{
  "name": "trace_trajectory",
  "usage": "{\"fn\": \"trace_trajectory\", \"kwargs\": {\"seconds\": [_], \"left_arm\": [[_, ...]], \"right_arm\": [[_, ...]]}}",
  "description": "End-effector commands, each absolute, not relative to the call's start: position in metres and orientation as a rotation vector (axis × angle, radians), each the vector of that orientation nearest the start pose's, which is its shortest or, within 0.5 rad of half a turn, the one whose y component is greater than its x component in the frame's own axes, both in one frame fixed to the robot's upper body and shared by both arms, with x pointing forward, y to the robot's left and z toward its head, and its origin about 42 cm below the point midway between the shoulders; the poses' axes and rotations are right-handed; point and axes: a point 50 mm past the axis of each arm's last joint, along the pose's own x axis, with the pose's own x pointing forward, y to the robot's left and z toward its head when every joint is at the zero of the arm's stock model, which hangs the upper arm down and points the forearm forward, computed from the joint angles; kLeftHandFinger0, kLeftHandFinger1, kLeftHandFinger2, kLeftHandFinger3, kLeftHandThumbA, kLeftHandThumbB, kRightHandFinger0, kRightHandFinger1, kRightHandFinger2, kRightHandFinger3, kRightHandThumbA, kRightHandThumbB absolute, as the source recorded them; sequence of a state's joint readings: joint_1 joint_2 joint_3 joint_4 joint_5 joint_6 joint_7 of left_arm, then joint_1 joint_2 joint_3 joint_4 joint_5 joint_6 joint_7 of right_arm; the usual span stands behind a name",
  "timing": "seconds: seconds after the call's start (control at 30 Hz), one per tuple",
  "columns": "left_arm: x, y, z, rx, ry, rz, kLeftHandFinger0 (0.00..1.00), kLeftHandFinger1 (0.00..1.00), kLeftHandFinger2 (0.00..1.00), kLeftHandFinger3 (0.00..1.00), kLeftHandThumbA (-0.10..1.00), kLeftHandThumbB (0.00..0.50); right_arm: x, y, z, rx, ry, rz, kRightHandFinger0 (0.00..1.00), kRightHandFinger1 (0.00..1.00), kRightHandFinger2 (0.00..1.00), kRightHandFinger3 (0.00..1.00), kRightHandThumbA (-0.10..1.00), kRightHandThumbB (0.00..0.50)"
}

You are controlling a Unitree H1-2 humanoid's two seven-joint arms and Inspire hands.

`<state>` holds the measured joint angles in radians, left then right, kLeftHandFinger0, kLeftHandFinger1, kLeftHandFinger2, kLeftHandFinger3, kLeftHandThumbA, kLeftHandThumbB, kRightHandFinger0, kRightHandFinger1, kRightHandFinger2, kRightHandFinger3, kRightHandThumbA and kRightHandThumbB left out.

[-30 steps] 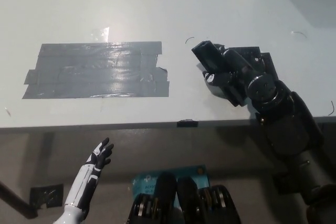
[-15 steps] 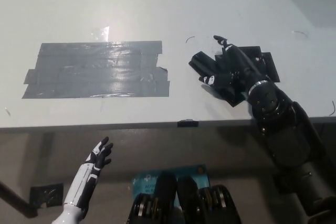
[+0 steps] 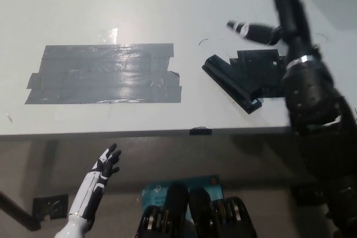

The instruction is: A person hands a stapler to the robot and the robot grabs it with its right hand and places it on the desk infront of it

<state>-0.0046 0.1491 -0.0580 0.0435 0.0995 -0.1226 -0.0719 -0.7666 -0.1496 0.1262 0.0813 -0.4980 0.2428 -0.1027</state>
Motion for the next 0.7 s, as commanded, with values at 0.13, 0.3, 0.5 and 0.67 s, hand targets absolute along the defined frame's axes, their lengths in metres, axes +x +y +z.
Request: {"fn": "trace_trajectory", "kwargs": {"seconds": [0.13,0.3,0.5,0.67], "left_arm": [[0.290,0.237,0.101,0.253,-0.119,-0.174,0.97,1.00,1.00,1.00,1.00,0.500],[0.284,0.239,0.098,0.244,-0.111,-0.166,0.97,1.00,1.00,1.00,1.00,0.500],[0.277,0.236,0.091,0.221,-0.088,-0.170,0.98,1.00,1.00,1.00,1.00,0.480],[0.273,0.237,0.087,0.209,-0.078,-0.167,1.00,1.00,1.00,1.00,1.00,0.464]], "right_arm": [[0.328,-0.174,0.403,-0.503,-0.914,-0.092,1.00,1.00,1.00,1.00,1.00,0.445],[0.284,-0.165,0.329,-0.454,-0.760,0.062,1.00,1.00,1.00,1.00,1.00,0.407],[0.264,-0.174,0.237,-0.367,-0.426,0.137,1.00,1.00,1.00,1.00,1.00,0.338],[0.255,-0.184,0.187,-0.335,-0.278,0.172,1.00,1.00,1.00,1.00,1.00,0.337]]}}
